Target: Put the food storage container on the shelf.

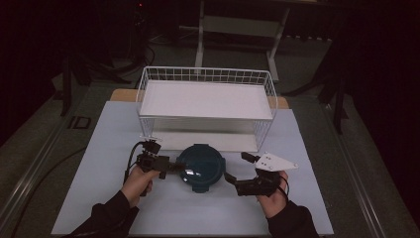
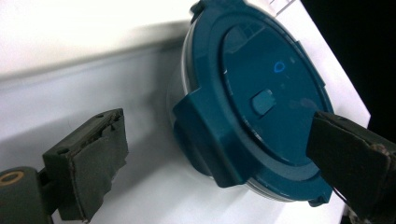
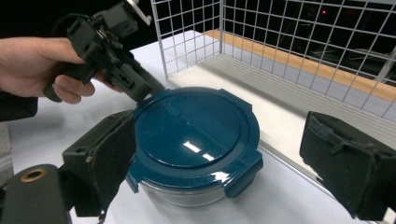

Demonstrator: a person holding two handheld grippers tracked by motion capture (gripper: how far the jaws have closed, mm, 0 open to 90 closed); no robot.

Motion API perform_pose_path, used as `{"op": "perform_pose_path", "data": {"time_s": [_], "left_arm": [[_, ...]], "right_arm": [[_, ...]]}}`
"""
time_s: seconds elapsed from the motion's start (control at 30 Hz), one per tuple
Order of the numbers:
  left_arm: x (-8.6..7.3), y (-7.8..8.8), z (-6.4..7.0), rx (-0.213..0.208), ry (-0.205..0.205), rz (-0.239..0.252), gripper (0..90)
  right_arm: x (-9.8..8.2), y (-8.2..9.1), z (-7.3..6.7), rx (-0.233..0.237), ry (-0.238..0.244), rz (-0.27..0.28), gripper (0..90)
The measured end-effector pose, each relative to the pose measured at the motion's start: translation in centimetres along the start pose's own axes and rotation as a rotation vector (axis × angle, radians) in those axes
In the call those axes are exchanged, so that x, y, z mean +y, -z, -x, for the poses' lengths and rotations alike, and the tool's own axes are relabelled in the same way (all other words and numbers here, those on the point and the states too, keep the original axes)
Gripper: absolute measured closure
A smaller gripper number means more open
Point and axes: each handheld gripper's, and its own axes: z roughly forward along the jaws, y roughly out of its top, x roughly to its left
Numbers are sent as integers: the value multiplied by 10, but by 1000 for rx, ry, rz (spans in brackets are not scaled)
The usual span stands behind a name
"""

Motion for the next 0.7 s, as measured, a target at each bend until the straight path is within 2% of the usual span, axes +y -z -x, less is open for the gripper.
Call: {"op": "perform_pose_path", "data": {"time_s": [0.1,0.13,0.2,0.23,0.3,0.33,0.43,0.7], "left_arm": [[1,0,-5,-25,51,-1,56],[2,1,-6,-22,66,0,74],[2,3,-9,-32,95,-7,114],[3,3,-10,-18,110,-10,161],[3,5,-14,-51,132,-9,238],[3,5,-14,-51,132,-9,270],[2,6,-19,-83,182,-11,342],[1,1,-26,-113,243,-48,448]], "right_arm": [[0,0,0,-7,-6,-5,106],[0,-1,0,-27,-11,-7,106],[0,-1,1,-34,-29,-14,106],[-1,-2,2,-35,-34,-13,106],[-2,-3,2,-40,-32,-20,105],[-2,-3,2,-43,-35,-25,106],[-2,-5,1,-39,-29,-29,105],[-2,-7,0,-26,-32,-42,106]]}}
